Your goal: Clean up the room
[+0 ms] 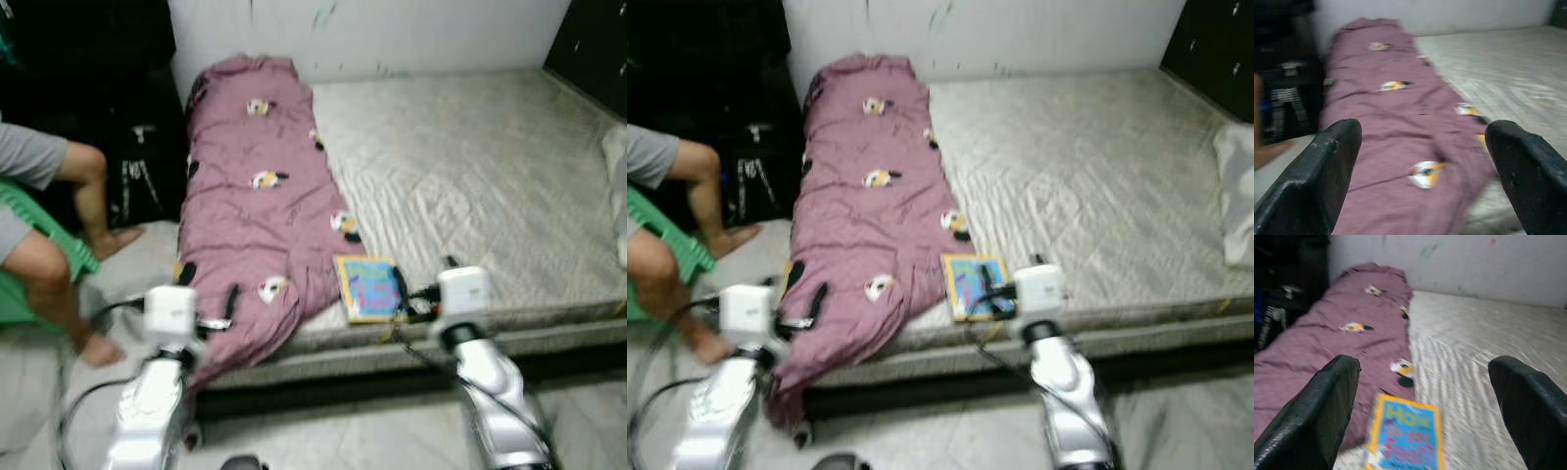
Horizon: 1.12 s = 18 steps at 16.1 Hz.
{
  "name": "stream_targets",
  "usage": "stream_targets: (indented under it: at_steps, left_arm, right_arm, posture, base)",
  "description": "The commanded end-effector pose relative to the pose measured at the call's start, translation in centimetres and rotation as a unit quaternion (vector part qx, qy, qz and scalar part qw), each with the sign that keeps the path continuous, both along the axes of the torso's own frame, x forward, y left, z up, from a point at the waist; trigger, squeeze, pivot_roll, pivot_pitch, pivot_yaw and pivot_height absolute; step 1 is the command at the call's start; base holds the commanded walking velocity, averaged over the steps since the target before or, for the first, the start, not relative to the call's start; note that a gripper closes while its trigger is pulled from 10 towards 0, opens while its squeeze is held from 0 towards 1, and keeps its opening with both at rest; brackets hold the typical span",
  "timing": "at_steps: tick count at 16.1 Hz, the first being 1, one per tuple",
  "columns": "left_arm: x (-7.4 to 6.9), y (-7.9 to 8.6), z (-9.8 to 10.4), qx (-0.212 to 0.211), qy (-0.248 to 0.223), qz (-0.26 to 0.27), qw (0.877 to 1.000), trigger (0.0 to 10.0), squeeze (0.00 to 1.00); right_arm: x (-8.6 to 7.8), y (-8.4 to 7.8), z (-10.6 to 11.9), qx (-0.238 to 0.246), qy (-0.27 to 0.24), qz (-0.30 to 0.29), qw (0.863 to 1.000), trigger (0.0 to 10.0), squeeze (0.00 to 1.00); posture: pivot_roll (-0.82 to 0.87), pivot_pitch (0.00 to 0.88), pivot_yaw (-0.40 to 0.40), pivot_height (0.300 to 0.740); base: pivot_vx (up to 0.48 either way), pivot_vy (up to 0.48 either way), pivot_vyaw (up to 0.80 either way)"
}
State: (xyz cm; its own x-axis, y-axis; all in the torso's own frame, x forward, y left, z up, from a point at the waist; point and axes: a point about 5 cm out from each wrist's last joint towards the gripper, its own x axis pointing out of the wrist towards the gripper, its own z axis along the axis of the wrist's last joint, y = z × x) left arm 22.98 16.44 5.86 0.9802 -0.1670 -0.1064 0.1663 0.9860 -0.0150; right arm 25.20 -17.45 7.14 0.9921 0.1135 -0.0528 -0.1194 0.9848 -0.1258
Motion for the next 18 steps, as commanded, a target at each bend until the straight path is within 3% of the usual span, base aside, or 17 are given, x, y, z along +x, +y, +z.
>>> stream_targets:
  at_steps: [1,15,18]
  left_arm:
    - [0.09,0.46,0.39,0.006,-0.008,0.001,1.000,10.0,0.00]
    - [0.24,0.26,0.46,0.002,-0.013,-0.006,1.000,10.0,0.00]
    - [0.18,0.33,0.19,0.010,-0.006,0.015,1.000,10.0,0.00]
  right_arm:
    - [0.18,0.17,0.15,0.009,-0.003,-0.001,1.000,10.0,0.00]
    - [0.37,0.42,0.17,0.010,-0.004,0.005,1.000,10.0,0.00]
    - [0.25,0.39,0.03,0.008,-0.002,0.007,1.000,10.0,0.00]
  posture:
    - [-0.02,0.000,-0.008,0.740]
    - [-0.02,0.000,-0.013,0.740]
    - [-0.02,0.000,-0.018,0.740]
  base:
    - [0.000,0.000,0.00]
    - [0.332,0.000,0.00]
    - [0.000,0.000,0.00]
